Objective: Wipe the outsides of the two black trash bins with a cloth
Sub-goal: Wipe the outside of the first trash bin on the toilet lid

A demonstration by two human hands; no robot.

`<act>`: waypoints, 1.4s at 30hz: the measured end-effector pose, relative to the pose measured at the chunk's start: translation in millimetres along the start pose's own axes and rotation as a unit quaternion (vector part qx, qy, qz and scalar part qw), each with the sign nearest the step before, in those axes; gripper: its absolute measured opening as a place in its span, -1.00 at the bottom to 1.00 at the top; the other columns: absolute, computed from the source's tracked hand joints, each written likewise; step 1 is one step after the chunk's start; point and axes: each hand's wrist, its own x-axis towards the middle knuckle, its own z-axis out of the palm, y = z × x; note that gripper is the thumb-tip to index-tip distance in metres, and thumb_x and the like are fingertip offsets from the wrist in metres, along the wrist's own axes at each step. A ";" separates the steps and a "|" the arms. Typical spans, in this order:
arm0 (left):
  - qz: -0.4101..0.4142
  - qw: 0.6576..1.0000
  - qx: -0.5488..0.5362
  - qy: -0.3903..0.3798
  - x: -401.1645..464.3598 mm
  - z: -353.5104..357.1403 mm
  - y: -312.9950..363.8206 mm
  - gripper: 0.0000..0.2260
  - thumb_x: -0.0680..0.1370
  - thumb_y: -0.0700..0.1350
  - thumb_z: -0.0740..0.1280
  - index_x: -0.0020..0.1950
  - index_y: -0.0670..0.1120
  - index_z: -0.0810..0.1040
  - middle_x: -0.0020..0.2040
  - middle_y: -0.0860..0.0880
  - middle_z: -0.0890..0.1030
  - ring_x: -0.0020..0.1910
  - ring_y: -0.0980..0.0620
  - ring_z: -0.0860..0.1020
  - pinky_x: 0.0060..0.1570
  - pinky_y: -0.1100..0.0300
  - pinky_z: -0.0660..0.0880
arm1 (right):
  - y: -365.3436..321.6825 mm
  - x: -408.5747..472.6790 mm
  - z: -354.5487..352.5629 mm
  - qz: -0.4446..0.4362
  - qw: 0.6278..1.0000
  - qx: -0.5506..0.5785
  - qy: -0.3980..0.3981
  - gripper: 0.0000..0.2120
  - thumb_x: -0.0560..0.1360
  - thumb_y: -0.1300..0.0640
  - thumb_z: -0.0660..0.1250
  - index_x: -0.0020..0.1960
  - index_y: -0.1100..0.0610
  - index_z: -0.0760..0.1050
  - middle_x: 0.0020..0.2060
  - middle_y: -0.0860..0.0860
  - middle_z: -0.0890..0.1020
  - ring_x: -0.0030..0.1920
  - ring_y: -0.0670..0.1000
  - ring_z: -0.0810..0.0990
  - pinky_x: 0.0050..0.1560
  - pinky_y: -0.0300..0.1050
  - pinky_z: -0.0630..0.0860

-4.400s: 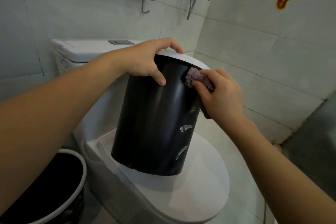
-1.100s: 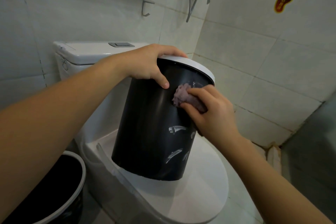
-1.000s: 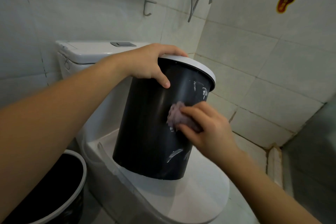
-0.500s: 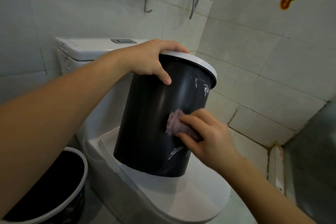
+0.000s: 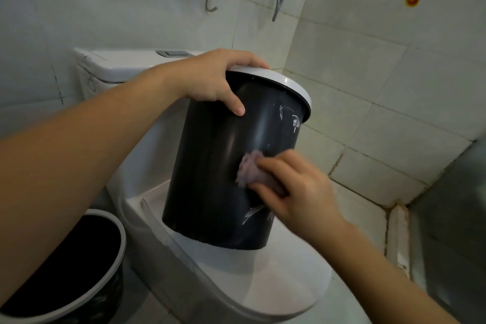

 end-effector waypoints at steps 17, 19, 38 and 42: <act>-0.002 1.000 0.003 0.008 1.3 -1.7 -3.5 -0.28 0.26 -0.23 0.63 0.18 0.43 0.48 0.23 0.19 0.58 0.23 0.09 0.55 0.31 -0.01 0.48 | 1.0 -14.7 6.7 0.003 0.999 0.044 -0.016 -0.71 0.55 -0.02 0.40 0.16 0.14 0.62 -0.07 0.02 0.59 -0.12 -0.01 0.55 -0.13 -0.19 0.54; -0.004 1.000 0.001 0.007 0.6 -2.9 -3.9 -0.28 0.26 -0.24 0.62 0.19 0.41 0.48 0.23 0.17 0.58 0.23 0.07 0.55 0.31 -0.02 0.49 | -2.9 -29.6 8.6 -0.008 0.996 0.076 -0.052 -0.72 0.55 -0.02 0.41 0.18 0.11 0.61 -0.05 0.00 0.58 -0.10 -0.05 0.55 -0.12 -0.19 0.55; -0.005 1.000 0.008 0.012 3.4 -2.7 -3.5 -0.29 0.28 -0.26 0.61 0.24 0.32 0.47 0.23 0.18 0.57 0.24 0.08 0.53 0.27 0.15 0.46 | -6.8 -54.2 6.3 -0.092 0.991 0.031 -0.089 -0.78 0.58 0.00 0.38 0.15 0.10 0.64 -0.08 0.01 0.61 -0.13 -0.02 0.54 -0.18 -0.24 0.48; -0.003 1.000 0.000 0.017 2.7 -2.3 -3.9 -0.30 0.29 -0.28 0.60 0.25 0.29 0.48 0.24 0.16 0.57 0.24 0.08 0.54 0.26 0.16 0.46 | 8.4 -34.6 4.7 0.001 1.000 0.012 -0.018 -0.72 0.56 -0.02 0.38 0.17 0.13 0.63 -0.05 0.02 0.61 -0.09 0.00 0.56 -0.12 -0.23 0.51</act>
